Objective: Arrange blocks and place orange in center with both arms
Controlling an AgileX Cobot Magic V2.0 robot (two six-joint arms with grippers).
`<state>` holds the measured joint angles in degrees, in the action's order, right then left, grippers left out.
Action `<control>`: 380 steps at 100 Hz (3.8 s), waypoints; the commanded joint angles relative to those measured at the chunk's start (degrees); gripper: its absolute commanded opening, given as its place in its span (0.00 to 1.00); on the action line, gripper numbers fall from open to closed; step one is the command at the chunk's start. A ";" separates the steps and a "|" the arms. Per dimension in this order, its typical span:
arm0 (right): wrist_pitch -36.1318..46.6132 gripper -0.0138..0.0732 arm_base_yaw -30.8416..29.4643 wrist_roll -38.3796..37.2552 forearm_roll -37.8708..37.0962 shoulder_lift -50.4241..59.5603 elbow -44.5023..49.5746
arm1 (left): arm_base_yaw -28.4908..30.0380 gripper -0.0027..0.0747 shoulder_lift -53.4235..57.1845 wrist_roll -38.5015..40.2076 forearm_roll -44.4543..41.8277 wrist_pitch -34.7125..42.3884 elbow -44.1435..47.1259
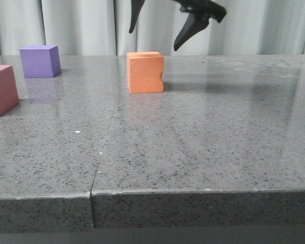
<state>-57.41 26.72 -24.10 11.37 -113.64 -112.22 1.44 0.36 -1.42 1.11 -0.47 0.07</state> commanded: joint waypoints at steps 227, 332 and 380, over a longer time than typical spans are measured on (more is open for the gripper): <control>34.49 0.08 -0.03 5.82 -10.05 93.72 86.01 | -0.03 0.01 1.54 0.00 6.46 6.98 2.00; 34.46 0.08 -0.03 5.82 -11.37 98.21 87.38 | -0.03 0.04 -28.62 0.00 6.55 -31.06 -38.76; 34.46 0.08 -0.03 5.82 -11.37 98.21 87.38 | -0.03 0.93 -42.77 -0.40 6.94 -30.47 -46.39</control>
<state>-27.44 26.72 -18.96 0.66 -15.00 -23.49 1.44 -40.42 -1.42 7.13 -35.01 -43.05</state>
